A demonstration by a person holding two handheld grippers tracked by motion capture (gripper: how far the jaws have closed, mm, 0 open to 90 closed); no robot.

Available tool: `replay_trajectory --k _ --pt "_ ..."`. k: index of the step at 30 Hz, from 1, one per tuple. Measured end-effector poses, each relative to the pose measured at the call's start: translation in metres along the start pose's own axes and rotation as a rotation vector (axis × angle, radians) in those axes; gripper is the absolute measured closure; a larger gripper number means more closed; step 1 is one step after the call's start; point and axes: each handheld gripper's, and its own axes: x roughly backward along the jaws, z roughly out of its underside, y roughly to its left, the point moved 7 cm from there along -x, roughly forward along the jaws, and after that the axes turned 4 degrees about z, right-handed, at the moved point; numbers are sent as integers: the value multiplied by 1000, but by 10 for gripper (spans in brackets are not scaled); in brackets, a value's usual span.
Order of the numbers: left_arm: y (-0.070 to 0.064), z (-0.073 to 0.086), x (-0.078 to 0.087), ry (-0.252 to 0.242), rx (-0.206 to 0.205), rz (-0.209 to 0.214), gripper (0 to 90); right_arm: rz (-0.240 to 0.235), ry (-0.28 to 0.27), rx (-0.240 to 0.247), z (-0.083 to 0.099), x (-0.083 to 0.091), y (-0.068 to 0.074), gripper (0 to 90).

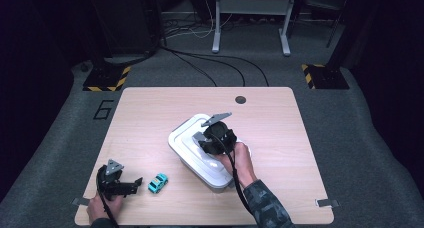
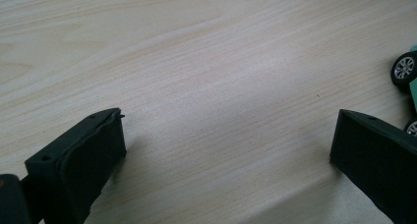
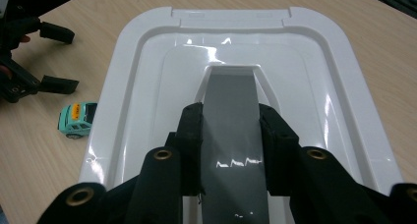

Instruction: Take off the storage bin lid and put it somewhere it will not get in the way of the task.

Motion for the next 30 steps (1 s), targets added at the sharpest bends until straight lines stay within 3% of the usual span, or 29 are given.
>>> replay_trajectory --k 16,26,30 --pt "0 0 0 -1 -2 -1 0 45 -49 33 -13 29 -10 667" --pt "0 0 0 -4 -1 -1 0 62 -64 28 -16 39 -20 667" --pt "0 0 0 -4 -1 -2 0 75 -54 5 -14 45 -26 667"
